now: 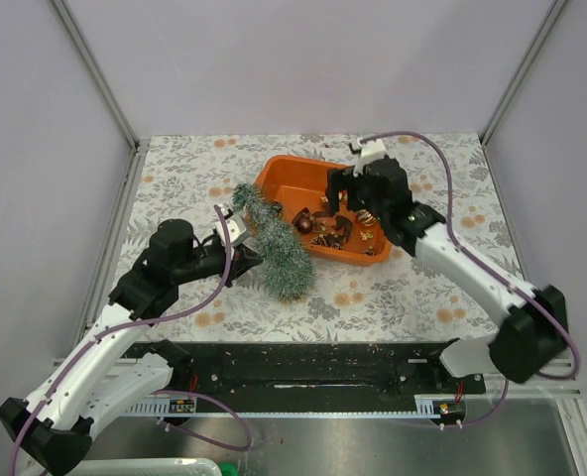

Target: Decorate the small christmas tree

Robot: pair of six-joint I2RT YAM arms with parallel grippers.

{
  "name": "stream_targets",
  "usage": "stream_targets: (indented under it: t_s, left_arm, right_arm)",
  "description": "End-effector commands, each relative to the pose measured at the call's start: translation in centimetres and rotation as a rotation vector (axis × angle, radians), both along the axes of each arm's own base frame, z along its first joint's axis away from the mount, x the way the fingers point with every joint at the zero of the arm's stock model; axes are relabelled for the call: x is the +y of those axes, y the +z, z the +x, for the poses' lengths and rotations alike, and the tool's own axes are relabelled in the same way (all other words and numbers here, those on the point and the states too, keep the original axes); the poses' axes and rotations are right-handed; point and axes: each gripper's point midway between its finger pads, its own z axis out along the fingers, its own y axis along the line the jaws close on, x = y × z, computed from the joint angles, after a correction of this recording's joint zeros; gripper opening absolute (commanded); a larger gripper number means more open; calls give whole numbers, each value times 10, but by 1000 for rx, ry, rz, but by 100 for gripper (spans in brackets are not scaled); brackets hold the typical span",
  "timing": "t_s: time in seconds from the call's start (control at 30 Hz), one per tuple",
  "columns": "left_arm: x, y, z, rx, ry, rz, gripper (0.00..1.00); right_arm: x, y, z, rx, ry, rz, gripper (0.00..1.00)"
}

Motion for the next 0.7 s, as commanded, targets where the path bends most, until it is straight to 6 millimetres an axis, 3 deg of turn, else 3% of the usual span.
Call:
stream_targets:
  t_s: [0.0,0.1,0.13,0.23,0.67]
  left_arm:
    - [-2,38,-9,-58,-19,-79,6]
    - [0,39,-14,-53,-20,-86,6]
    - [0,39,-15,-50,-20,-88,6]
    - [1,40,-20,-40,-23,-97,6]
    - [6,35,-27,-9,2,-128,6]
  right_arm:
    - [5,-29,54,154,-82,-1,99]
    - [8,-64,87,233,-132,-70,98]
    - [6,-85,96,270,-153,-100,97]
    - [6,-108,112,322,-201,-108,94]
    - [11,-154,147,429,-331,-72,77]
